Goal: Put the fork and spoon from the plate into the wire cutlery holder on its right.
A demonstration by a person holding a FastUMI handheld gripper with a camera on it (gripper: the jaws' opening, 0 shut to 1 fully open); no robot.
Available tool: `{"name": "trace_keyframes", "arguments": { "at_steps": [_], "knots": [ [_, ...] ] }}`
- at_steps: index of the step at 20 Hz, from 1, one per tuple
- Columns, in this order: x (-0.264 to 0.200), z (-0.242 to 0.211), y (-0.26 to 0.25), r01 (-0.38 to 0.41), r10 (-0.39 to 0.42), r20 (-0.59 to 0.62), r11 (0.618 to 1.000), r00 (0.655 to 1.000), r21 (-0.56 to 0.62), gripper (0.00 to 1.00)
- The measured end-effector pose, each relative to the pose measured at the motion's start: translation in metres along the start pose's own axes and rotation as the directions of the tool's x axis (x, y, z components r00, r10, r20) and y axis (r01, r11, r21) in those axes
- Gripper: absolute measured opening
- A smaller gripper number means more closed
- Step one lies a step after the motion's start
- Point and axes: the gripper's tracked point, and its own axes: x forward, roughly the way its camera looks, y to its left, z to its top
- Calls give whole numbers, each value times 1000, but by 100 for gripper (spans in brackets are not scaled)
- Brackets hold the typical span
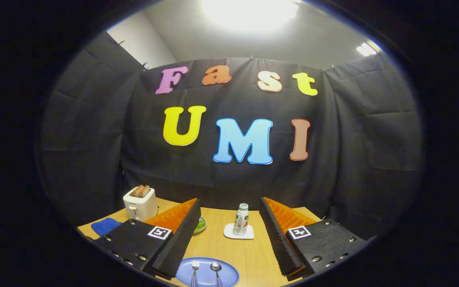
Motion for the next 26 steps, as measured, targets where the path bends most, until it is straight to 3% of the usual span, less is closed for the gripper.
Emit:
{"name": "trace_keyframes", "arguments": {
  "at_steps": [6, 15, 21, 26],
  "knots": [
    [7, -15, -6, 19, -20, -54, 1000, 998, -22, 91],
    [16, -59, 9, -41, 29, -189, 997, 981, -63, 91],
    [19, -93, 11, -47, 26, -304, 997, 952, -61, 91],
    [16, -125, 17, -92, 58, -424, 994, 904, -60, 91]
  ]
}}
